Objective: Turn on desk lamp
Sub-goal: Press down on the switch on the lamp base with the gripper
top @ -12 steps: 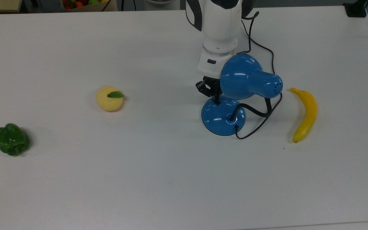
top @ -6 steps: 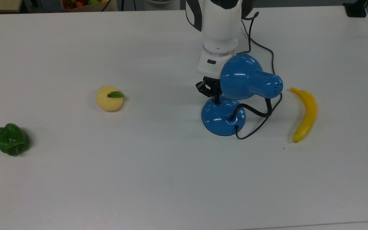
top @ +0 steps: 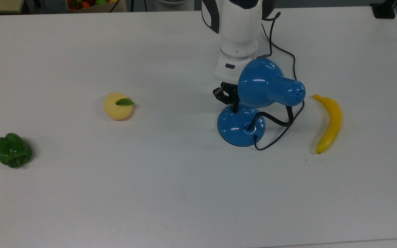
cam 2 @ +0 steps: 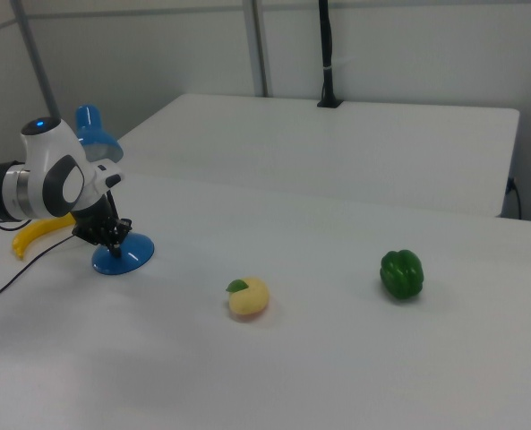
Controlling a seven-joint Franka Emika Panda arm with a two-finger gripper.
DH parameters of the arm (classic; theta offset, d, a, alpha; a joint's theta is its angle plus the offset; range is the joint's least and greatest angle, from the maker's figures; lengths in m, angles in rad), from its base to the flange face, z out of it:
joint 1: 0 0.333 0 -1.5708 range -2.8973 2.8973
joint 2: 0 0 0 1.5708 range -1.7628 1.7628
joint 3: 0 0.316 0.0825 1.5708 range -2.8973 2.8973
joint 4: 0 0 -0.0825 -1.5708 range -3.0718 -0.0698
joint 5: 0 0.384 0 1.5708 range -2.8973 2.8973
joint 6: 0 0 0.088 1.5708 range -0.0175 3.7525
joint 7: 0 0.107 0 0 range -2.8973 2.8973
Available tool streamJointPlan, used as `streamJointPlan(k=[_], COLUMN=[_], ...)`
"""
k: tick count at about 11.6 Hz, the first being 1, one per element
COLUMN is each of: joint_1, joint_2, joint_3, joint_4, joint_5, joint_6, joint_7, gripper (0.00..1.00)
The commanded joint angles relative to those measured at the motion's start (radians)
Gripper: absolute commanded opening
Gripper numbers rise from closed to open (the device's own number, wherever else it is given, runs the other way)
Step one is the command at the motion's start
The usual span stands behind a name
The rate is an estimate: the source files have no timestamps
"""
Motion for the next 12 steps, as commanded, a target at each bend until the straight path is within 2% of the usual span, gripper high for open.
streamJointPlan(k=[1,12], joint_1=[-0.006,-0.006], joint_2=[0.005,0.063], joint_3=[0.010,0.016], joint_4=[0.004,0.054], joint_5=[-0.003,-0.005], joint_6=[0.025,0.032], joint_7=[-0.014,-0.018], gripper=[0.00,0.00])
